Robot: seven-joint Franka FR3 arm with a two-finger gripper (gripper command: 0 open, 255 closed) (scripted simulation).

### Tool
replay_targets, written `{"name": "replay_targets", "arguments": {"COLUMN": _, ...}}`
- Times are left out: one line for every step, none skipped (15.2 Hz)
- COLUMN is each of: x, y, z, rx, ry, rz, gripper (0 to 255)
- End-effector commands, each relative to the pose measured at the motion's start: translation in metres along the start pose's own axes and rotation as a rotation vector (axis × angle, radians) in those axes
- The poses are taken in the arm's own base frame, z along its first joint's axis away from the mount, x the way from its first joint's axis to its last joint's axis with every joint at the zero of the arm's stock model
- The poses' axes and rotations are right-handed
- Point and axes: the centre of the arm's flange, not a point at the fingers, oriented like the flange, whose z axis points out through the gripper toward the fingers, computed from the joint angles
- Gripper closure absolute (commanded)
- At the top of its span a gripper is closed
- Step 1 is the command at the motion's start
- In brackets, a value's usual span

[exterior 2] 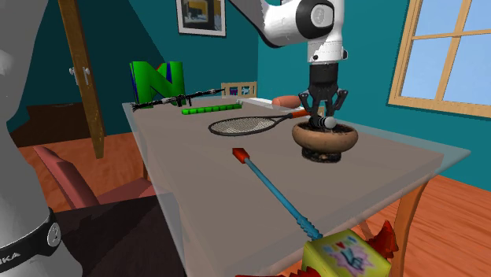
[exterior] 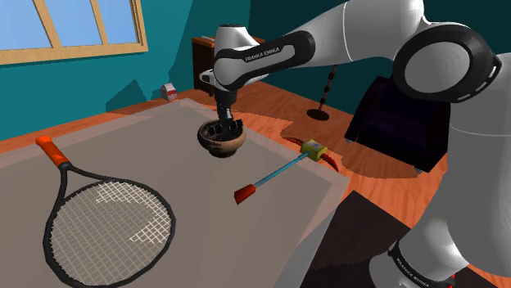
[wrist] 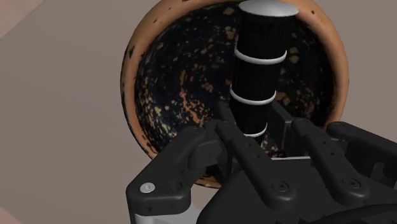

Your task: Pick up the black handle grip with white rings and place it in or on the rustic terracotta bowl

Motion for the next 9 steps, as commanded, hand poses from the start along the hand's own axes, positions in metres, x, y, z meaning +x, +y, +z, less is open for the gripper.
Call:
{"name": "replay_targets", "arguments": {"x": 0.0006, "y": -0.0005, "z": 0.0009, "rx": 0.000, "ry": 0.001, "rz": -0.001, "gripper": 255}}
{"name": "replay_targets", "arguments": {"x": 0.0006, "y": -0.0005, "z": 0.0009, "rx": 0.000, "ry": 0.001, "rz": -0.001, "gripper": 255}}
{"name": "replay_targets", "arguments": {"x": 0.0006, "y": -0.0005, "z": 0.0009, "rx": 0.000, "ry": 0.001, "rz": -0.001, "gripper": 255}}
{"name": "replay_targets", "arguments": {"x": 0.0006, "y": -0.0005, "z": 0.0009, "rx": 0.000, "ry": 0.001, "rz": -0.001, "gripper": 255}}
{"name": "replay_targets", "arguments": {"x": 0.0006, "y": -0.0005, "z": 0.0009, "rx": 0.000, "ry": 0.001, "rz": -0.001, "gripper": 255}}
{"name": "replay_targets", "arguments": {"x": 0.0005, "y": -0.0004, "z": 0.0008, "rx": 0.000, "ry": 0.001, "rz": -0.001, "gripper": 0}}
{"name": "replay_targets", "arguments": {"x": 0.0005, "y": -0.0005, "z": 0.0009, "rx": 0.000, "ry": 0.001, "rz": -0.001, "gripper": 0}}
{"name": "replay_targets", "arguments": {"x": 0.0005, "y": -0.0005, "z": 0.0009, "rx": 0.000, "ry": 0.001, "rz": -0.001, "gripper": 0}}
{"name": "replay_targets", "arguments": {"x": 0.0005, "y": -0.0005, "z": 0.0009, "rx": 0.000, "ry": 0.001, "rz": -0.001, "gripper": 0}}
